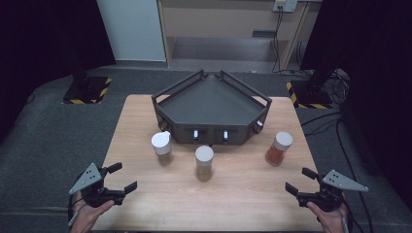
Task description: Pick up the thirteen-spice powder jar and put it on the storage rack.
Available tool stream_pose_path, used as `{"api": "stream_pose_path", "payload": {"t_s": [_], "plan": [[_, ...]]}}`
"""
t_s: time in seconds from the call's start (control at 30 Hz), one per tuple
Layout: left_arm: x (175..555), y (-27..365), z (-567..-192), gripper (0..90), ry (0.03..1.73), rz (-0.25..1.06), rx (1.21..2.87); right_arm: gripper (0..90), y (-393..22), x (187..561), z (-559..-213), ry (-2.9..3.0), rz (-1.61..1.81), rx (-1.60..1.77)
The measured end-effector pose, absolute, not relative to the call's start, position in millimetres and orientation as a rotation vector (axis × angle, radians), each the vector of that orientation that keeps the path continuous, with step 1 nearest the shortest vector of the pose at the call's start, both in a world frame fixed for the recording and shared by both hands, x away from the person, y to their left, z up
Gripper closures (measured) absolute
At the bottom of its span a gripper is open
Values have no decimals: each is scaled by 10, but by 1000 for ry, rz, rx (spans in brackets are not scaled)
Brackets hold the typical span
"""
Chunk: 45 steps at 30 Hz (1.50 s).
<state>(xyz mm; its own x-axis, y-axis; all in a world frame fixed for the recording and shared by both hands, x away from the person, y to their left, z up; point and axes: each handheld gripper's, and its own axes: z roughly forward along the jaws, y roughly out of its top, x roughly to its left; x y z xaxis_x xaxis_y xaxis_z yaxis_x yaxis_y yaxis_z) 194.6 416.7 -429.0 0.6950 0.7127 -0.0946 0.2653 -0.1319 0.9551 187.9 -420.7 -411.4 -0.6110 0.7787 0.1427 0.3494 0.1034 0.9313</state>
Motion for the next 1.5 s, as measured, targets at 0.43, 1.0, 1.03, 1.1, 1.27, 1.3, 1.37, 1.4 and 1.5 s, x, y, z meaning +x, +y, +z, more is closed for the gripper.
{"api": "stream_pose_path", "payload": {"t_s": [0.43, 1.0, 1.03, 1.1, 1.27, 1.3, 1.37, 1.4, 1.5], "plan": [[1954, 4123, -4200, 37, 784, 468, 1717, 68, -4187, 1879, -4097, 2015, 1501, 1087], [2008, 4184, -3987, 8, 797, 471, 1711, 32, -4179, 1867, -4099, 2000, 1503, 1099], [2018, 4180, -3969, 6, 799, 471, 1714, 30, -4180, 1867, -4099, 2000, 1502, 1096], [2039, 4178, -3927, 1, 796, 473, 1727, 29, -4179, 1867, -4099, 2000, 1501, 1096], [2069, 4185, -3862, 0, 796, 479, 1734, 29, -4174, 1869, -4097, 2004, 1498, 1092], [2077, 4187, -3848, 0, 801, 476, 1736, 29, -4175, 1871, -4096, 2006, 1498, 1093], [2093, 4198, -3818, 0, 802, 471, 1743, 29, -4173, 1869, -4096, 2005, 1499, 1091], [2101, 4200, -3801, 0, 802, 471, 1749, 29, -4173, 1868, -4096, 2004, 1499, 1090], [2123, 4200, -3745, 0, 800, 471, 1765, 29, -4172, 1868, -4093, 2006, 1498, 1093]]}}
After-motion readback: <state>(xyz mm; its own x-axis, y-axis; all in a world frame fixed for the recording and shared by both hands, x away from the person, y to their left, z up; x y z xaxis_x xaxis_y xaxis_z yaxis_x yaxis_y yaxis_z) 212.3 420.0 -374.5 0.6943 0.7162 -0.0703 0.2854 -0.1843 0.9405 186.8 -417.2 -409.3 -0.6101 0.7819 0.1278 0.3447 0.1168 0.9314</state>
